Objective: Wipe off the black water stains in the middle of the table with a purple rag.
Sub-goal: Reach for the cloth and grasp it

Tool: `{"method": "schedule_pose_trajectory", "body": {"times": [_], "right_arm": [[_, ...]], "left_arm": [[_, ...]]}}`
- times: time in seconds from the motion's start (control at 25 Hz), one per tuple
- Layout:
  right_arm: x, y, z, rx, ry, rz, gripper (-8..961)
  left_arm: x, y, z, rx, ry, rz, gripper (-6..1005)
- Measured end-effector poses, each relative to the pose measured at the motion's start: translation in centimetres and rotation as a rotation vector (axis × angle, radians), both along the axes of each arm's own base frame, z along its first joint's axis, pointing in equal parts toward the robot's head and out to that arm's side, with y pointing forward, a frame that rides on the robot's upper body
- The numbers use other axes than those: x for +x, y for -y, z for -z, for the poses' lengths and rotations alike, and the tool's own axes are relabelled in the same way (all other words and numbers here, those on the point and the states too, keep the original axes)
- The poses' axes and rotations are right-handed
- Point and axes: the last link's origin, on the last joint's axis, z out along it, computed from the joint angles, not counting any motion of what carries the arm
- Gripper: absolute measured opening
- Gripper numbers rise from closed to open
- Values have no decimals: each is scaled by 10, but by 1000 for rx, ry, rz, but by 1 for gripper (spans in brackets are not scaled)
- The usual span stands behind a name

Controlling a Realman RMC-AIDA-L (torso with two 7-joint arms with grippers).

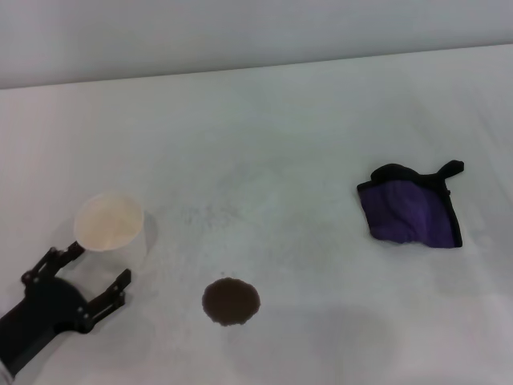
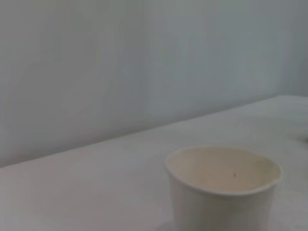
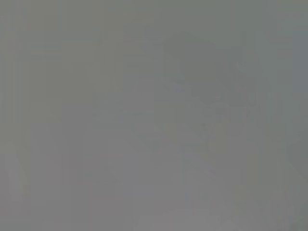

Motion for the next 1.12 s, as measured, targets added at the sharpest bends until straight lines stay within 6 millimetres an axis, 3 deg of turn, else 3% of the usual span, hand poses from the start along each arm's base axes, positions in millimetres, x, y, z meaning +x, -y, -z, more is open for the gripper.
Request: {"method": "schedule_pose_trajectory", "body": {"times": [0.32,0.44,0.6,0.8,0.96,1.12], "right_arm": [[-6,-2,-2,-34,61,-52,850],[-10,-5,0,-86,46,-90,849],[-12,-12,-8,-143,-69,-116,846],[-19,-33,-33,-267,-300,-119,843],[-37,-55,-55,-436,-414,-86,838],[-69,-77,-70,-647,-445,-24,837]], "left_arm": [[-12,30,-19,129,85,-66,879],[-17,33,-24,169,94,-100,877],[-20,31,-31,213,103,-123,878],[-20,25,-38,262,117,-127,878],[-19,18,-41,274,112,-116,879],[-17,12,-47,292,99,-89,880]]}}
